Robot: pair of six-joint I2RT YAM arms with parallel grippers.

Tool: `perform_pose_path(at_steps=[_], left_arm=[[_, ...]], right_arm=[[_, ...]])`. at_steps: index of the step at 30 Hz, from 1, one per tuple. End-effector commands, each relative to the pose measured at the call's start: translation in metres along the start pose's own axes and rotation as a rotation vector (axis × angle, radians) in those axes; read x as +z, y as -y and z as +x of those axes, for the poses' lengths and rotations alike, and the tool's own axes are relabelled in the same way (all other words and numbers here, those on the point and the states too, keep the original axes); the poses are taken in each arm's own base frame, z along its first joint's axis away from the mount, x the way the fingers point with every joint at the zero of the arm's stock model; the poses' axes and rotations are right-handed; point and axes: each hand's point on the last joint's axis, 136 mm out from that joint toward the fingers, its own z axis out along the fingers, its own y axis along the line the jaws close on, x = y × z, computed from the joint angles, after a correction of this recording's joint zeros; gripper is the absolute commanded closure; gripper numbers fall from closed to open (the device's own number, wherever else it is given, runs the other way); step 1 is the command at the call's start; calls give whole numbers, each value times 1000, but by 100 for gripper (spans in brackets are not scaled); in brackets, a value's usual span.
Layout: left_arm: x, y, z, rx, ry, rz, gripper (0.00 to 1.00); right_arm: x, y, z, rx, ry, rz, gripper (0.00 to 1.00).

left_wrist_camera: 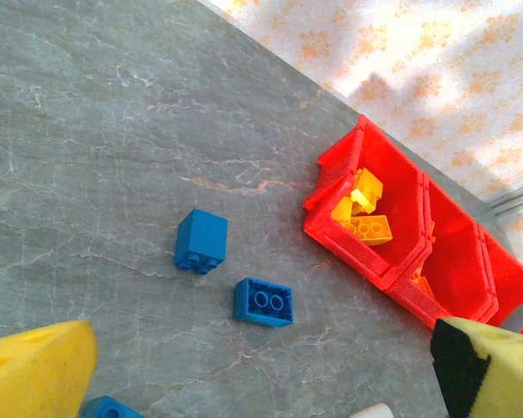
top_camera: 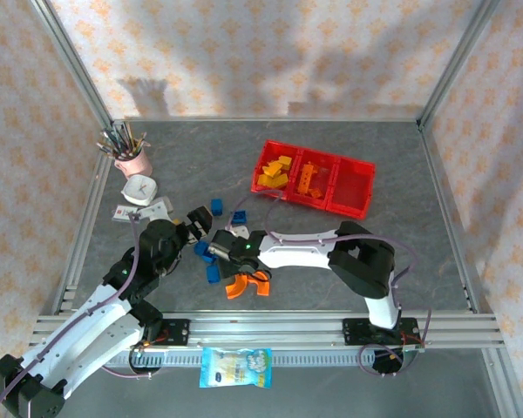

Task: Sort the legos into containers by color
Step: Pick up the lego from the bottom-center of the table.

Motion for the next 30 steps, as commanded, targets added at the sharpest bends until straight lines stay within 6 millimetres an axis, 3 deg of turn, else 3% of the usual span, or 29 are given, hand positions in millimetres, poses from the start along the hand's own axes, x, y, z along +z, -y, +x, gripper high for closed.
perform_pose_path(at_steps=[1,10,19,24,30], left_arm=[[0,-13,2,23,5,-46,1],[-2,-13,0,18,7,-47,1],[-5,-1,-5,15,1,-14,1],[-7,10,-14,13,7,15,1],[-1,28,-18,17,-5,62,1]], right_arm=[[4,7,2,-24,0,49,20],[8,11,1,-31,11,79,34],[-10,15,-18,-17,66,51,44],[-33,45,-43,32,129,65,44],[-65,102,-82,123,215,101,44]])
